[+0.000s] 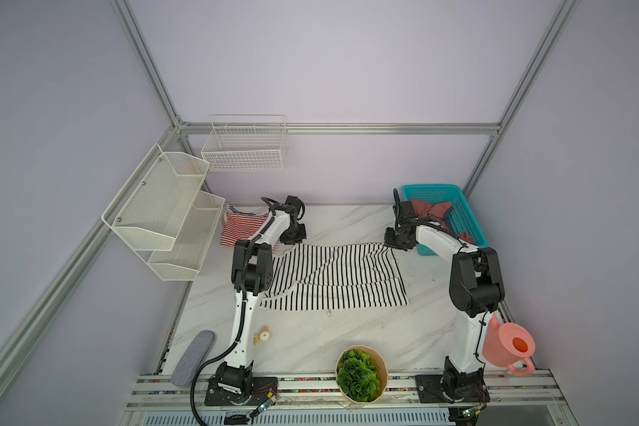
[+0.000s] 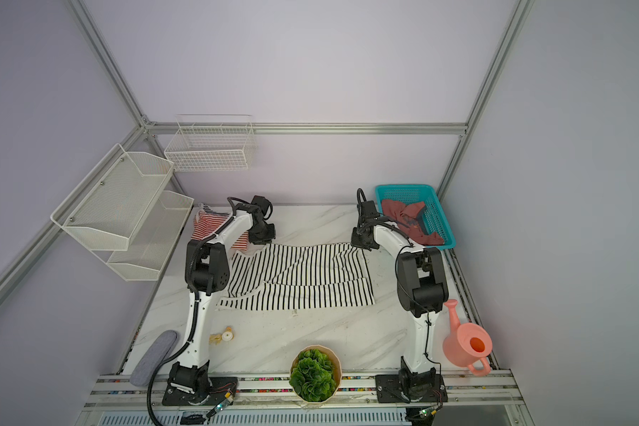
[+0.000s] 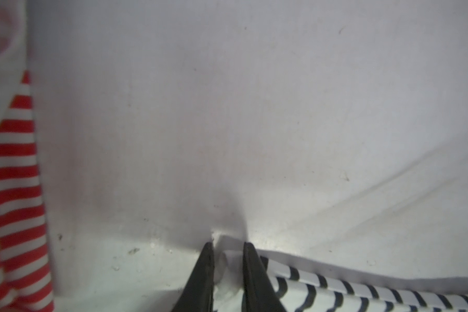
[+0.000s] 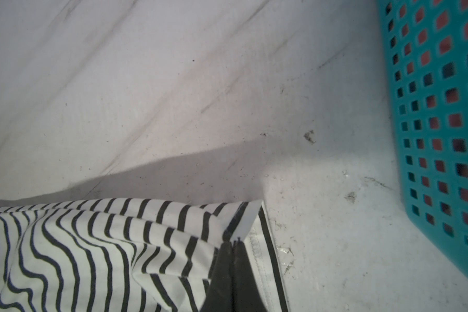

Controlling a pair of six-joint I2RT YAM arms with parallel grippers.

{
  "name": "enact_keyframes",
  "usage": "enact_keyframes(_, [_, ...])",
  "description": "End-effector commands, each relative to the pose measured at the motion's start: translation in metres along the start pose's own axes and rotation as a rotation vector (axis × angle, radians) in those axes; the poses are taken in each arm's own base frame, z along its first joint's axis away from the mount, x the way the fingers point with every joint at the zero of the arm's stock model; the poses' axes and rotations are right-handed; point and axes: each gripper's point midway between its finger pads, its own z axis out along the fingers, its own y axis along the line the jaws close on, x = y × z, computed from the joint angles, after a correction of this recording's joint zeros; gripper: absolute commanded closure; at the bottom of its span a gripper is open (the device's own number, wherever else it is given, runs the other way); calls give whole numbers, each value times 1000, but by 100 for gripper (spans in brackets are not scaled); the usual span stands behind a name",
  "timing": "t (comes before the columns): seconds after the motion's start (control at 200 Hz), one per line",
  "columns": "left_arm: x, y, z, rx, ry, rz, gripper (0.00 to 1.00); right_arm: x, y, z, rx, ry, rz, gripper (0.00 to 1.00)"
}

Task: Fold and stack tank tops
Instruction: Fold the tank top at the center of the table.

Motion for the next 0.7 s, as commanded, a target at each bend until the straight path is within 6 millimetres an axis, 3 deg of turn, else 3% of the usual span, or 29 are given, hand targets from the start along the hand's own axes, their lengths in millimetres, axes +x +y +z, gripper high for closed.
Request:
enact_keyframes(0.0, [-18,-5,-20,29,-55,-5,86,2,-2,5,4,10,-7,100])
enact_keyframes(0.12, [-19,-6,-27,34,-63,-6,100,0,-2,2,6,2,-7,100])
enact_keyframes(0.425, [-17,-10,-63,28,-112,7,100,-4,-1,-20,-12,-57,-9,100])
enact_keyframes(0.695, [5,-14,-84,3,-123,43,100,9,-4,-33,-28,-64,-7,100])
